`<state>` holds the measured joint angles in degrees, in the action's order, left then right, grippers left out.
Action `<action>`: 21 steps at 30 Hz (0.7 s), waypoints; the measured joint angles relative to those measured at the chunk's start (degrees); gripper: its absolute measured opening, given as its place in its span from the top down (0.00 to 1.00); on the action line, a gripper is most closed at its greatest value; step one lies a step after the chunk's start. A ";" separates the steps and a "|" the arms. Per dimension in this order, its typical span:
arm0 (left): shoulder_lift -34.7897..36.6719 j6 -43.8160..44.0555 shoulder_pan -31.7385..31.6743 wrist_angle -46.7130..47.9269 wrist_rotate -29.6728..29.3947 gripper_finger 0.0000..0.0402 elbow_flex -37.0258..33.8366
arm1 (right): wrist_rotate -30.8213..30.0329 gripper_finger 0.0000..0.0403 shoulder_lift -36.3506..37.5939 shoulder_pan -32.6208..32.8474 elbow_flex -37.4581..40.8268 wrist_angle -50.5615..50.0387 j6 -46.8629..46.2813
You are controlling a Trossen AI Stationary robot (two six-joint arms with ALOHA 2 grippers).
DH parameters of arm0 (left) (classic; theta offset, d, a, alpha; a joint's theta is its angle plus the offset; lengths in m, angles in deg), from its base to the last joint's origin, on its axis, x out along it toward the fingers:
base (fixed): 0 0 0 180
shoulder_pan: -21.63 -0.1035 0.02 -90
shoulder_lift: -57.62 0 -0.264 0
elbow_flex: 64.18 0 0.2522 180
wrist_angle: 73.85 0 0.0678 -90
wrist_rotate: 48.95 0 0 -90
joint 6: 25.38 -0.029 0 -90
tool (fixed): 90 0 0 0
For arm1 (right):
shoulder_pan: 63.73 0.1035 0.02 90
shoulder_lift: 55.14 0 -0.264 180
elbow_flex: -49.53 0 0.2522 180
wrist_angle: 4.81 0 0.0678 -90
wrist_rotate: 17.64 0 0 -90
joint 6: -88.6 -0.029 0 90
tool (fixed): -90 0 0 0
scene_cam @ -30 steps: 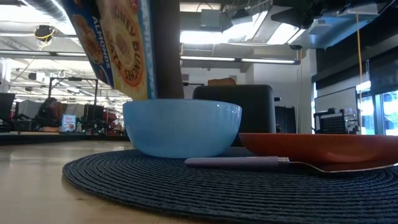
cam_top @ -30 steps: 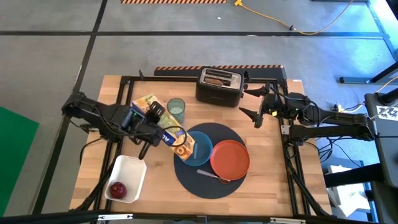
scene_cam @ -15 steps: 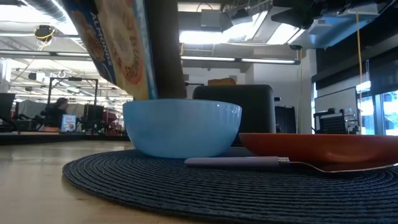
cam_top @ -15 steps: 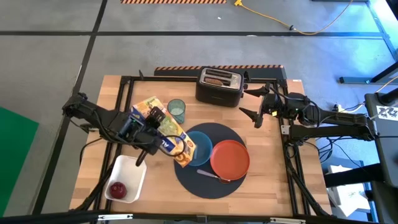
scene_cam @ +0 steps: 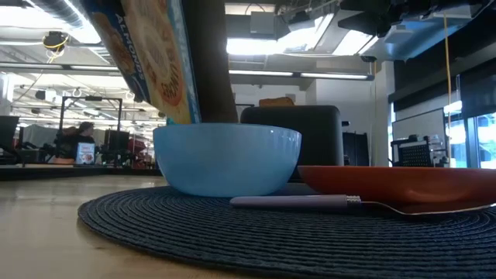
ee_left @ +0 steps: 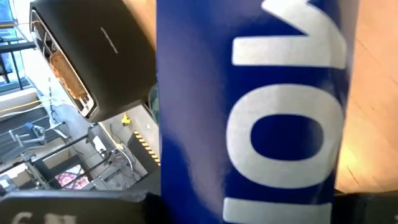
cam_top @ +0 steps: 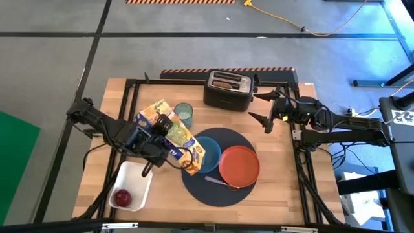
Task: Arrange a breakfast setting
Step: Pour the cereal from the cereal box into the blue bowl
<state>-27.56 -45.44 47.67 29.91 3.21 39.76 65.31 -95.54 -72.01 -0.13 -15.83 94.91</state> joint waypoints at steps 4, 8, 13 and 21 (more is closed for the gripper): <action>-0.02 0.00 0.01 0.00 0.00 0.70 0.00 | 0.00 0.10 0.00 0.00 0.00 0.02 -0.02; -0.02 0.25 0.38 0.00 0.00 0.70 0.00 | 0.00 0.10 0.00 0.00 0.00 0.02 0.00; 0.01 1.81 0.82 -0.01 -0.28 0.70 0.00 | 0.00 0.10 0.00 0.00 0.00 0.02 0.00; -0.06 3.22 1.31 -0.16 -0.08 0.70 0.00 | 0.11 0.10 0.00 0.00 0.00 -0.04 -0.02</action>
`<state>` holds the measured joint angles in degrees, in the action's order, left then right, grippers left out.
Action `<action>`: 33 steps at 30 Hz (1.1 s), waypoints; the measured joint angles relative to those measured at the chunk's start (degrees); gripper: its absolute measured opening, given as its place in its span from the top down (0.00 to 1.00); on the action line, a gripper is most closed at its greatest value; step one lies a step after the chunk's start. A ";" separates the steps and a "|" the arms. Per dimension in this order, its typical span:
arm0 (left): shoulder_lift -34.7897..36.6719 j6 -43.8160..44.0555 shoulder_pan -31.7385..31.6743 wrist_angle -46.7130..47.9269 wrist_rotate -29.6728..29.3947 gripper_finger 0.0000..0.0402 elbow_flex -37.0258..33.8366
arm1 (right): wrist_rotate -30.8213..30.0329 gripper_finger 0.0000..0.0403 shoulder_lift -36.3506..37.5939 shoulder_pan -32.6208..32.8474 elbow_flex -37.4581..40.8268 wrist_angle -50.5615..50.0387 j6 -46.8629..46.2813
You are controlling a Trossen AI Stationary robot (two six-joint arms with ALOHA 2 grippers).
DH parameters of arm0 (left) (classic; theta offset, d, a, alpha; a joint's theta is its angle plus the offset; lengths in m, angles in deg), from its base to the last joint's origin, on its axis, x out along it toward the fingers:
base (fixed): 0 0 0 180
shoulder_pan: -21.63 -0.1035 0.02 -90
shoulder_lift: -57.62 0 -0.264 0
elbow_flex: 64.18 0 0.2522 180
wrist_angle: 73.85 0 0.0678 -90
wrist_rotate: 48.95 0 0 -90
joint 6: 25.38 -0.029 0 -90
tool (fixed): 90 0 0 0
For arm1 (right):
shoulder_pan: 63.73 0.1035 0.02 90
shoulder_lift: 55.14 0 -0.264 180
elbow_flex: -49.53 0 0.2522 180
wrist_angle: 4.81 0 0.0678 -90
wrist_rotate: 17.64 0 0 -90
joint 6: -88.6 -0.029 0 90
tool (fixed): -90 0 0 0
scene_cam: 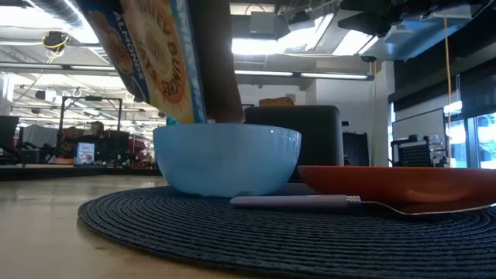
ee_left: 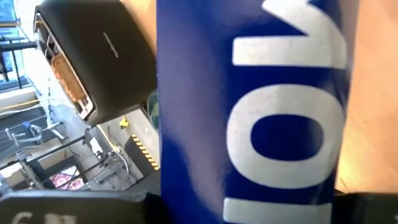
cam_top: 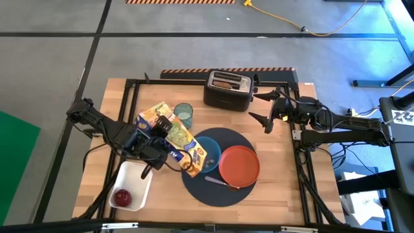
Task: Arrange a breakfast setting
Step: Pour the cereal from the cereal box into the blue bowl
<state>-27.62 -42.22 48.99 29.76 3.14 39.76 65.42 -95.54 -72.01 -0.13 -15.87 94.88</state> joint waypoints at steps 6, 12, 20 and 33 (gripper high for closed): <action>-0.08 0.18 -0.04 0.02 -0.33 0.70 -0.31 | 0.02 0.10 0.00 0.00 0.00 -0.01 0.00; 0.32 0.17 -0.29 0.24 -0.55 0.70 -0.50 | 0.04 0.10 0.00 0.00 0.00 -0.03 0.00; 0.11 0.17 -0.34 0.15 -0.44 0.70 -0.61 | 0.07 0.10 0.00 0.00 0.00 -0.03 0.00; -0.29 0.30 -0.81 0.01 -0.04 0.70 -0.94 | 0.09 0.10 0.00 0.00 0.00 -0.03 0.00</action>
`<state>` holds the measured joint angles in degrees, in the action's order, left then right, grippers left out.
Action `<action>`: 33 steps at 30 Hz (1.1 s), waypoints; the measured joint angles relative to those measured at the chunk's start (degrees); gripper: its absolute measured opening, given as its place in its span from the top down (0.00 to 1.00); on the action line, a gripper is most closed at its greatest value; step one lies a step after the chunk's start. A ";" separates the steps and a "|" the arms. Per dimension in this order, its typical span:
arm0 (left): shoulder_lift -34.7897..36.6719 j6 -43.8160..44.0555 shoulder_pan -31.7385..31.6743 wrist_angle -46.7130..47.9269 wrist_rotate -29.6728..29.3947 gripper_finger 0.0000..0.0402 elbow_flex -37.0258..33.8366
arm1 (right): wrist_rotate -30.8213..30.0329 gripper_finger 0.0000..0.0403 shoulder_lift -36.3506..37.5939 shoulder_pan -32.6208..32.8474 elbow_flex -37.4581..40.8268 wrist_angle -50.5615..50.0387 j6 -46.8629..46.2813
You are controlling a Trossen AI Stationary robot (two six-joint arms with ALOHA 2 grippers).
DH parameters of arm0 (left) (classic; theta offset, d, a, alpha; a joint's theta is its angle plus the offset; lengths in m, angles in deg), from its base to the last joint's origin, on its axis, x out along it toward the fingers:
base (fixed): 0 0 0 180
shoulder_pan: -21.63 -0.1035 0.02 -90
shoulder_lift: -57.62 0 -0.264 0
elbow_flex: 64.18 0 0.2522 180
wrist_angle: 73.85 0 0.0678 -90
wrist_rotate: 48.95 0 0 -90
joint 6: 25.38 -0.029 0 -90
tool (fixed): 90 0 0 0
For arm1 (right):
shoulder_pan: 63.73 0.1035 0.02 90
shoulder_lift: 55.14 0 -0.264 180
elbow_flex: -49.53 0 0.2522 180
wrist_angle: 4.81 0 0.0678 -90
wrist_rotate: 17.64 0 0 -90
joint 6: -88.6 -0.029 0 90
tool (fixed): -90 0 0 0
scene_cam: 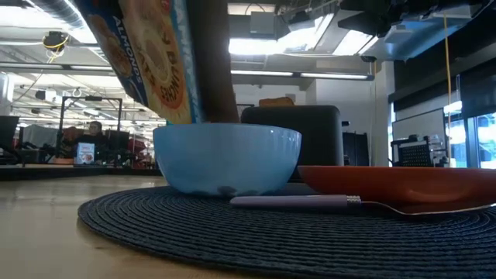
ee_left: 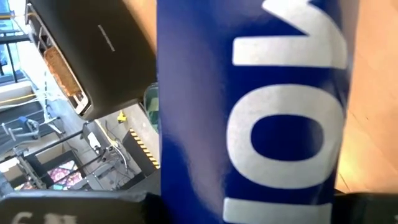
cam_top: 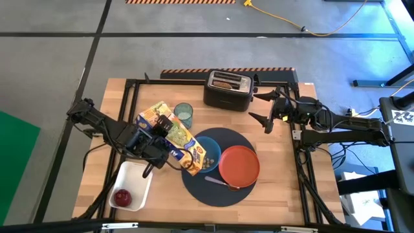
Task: Arrange a breakfast setting
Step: Pour the cereal from the cereal box into the blue bowl
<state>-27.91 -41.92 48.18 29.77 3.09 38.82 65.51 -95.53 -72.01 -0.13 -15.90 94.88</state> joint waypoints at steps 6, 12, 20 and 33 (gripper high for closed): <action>0.39 0.95 -0.51 0.16 -0.16 0.70 -0.15 | 0.02 0.10 0.02 0.00 0.00 0.00 0.00; 0.38 0.91 -0.88 0.12 -0.50 0.70 -0.23 | 0.01 0.10 0.02 0.00 0.00 0.00 0.00; 0.40 1.05 -1.34 0.11 0.29 0.70 -1.36 | 0.02 0.10 0.02 0.00 0.00 -0.10 0.00; 0.29 1.04 -0.29 0.18 -0.42 0.70 -1.84 | 0.02 0.10 0.02 0.00 0.00 -0.17 0.00</action>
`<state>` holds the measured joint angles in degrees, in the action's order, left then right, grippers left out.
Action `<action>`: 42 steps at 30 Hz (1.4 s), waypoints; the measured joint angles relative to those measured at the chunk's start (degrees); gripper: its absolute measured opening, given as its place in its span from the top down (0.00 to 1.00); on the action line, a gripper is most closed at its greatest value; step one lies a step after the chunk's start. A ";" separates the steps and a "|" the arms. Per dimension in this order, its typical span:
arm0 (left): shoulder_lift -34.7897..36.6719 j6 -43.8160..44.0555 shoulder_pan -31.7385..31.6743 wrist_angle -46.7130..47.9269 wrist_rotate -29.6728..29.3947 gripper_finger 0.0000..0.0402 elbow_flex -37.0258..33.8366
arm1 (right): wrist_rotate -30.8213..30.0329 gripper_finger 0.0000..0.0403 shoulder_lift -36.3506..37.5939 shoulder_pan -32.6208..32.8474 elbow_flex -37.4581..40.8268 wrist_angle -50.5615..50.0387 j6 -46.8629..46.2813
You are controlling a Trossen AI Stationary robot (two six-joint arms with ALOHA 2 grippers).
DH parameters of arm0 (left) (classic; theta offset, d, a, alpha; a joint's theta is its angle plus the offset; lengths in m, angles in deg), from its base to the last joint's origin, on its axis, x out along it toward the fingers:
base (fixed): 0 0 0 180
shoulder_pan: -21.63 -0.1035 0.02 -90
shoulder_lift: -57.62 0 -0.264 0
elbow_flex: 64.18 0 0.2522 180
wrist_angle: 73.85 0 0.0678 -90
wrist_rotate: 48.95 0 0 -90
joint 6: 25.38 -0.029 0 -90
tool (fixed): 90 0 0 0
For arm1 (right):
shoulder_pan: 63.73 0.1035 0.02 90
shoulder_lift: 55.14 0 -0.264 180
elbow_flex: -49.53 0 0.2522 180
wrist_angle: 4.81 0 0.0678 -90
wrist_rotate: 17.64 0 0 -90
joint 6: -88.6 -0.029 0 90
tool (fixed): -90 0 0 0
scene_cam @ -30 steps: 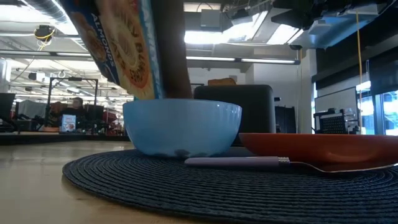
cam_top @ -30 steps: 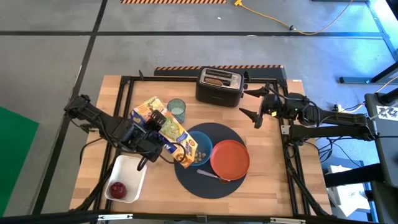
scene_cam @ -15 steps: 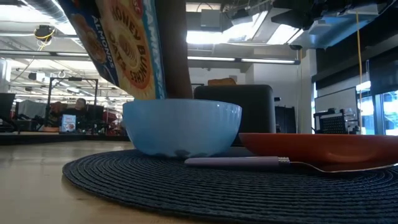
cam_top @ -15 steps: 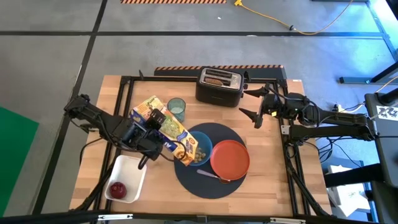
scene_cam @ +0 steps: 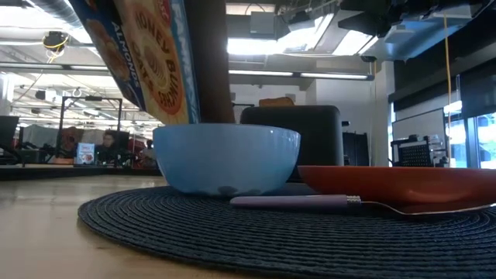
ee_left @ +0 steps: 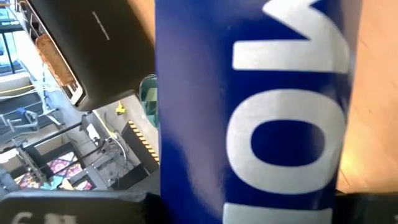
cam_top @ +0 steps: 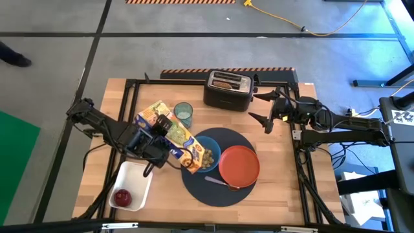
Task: Arrange a breakfast setting
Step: Pour the cereal from the cereal box into the blue bowl
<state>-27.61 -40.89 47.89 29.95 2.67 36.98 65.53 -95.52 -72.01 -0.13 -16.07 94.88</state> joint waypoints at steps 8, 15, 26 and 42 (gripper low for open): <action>0.00 -1.39 1.29 0.00 -1.90 0.70 0.07 | -0.02 0.10 0.00 0.00 0.00 0.17 0.00; 0.00 -1.12 2.70 0.00 -2.21 0.70 0.09 | -0.02 0.10 0.00 0.00 0.00 -0.04 0.00; -0.02 1.51 4.17 -0.04 -3.25 0.70 0.09 | 0.00 0.10 0.00 0.00 0.00 -0.52 0.00; -1.16 4.51 3.82 -0.06 -1.72 0.70 -0.13 | 0.00 0.10 -0.11 0.00 0.00 -0.48 0.00</action>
<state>-28.77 -36.38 51.72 29.89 0.95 36.85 65.53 -95.63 -72.01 -0.13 -16.55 94.88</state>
